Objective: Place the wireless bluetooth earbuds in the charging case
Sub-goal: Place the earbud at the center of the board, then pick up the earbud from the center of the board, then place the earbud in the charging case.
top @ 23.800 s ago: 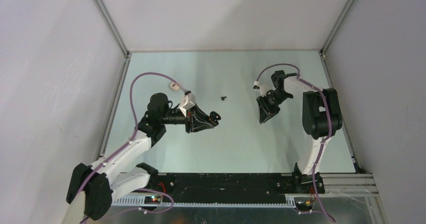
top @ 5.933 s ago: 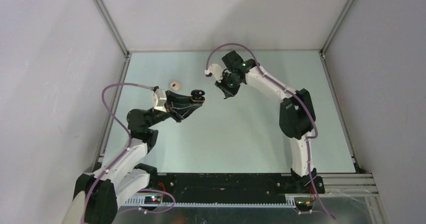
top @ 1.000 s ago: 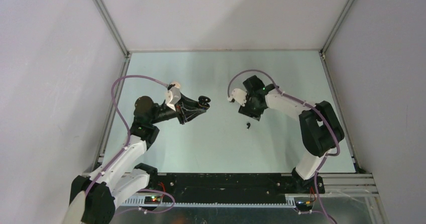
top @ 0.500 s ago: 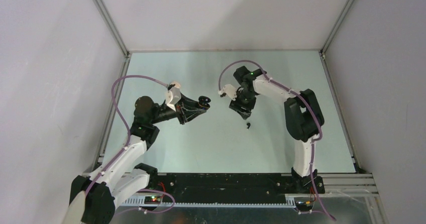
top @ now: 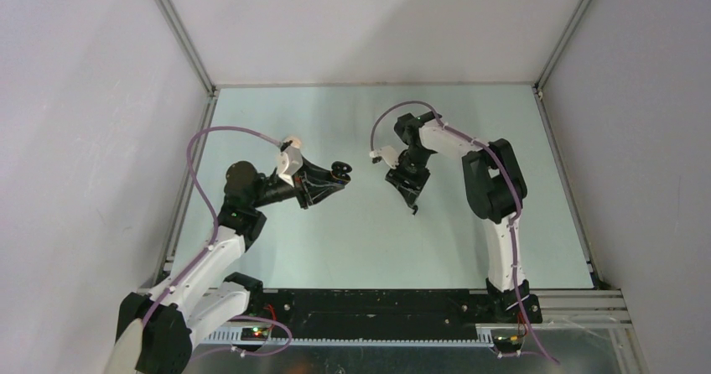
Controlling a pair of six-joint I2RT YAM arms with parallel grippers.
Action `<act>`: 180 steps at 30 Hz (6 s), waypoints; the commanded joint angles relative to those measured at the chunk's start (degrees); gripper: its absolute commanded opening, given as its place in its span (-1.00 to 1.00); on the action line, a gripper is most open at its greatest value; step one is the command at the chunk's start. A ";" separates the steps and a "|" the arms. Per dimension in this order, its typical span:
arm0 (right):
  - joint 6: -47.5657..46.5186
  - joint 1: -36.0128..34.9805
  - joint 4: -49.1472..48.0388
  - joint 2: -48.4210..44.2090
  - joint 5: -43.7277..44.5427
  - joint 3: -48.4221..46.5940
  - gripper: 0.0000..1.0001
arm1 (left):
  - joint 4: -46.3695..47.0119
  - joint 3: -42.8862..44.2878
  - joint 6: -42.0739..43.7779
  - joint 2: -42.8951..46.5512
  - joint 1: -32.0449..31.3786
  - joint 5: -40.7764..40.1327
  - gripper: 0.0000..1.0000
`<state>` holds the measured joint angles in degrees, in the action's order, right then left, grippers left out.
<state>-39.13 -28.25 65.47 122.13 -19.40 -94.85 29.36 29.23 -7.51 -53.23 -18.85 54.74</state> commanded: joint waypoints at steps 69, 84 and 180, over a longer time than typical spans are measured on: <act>0.11 0.44 -2.56 -6.40 -2.35 3.75 -0.73 | 2.41 -0.23 -0.23 -0.09 -0.53 0.97 -1.00; 5.03 3.69 -14.33 -29.66 5.14 8.72 -0.78 | 2.35 -0.21 -0.42 -0.80 -0.65 0.87 -1.00; 4.35 -39.07 -45.06 -45.26 39.73 20.36 -0.81 | 11.83 -0.49 -10.64 -3.68 -1.02 3.25 -1.00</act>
<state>-34.74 -67.37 21.17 77.34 20.73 -74.76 38.52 28.82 -17.58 -57.91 -19.64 57.21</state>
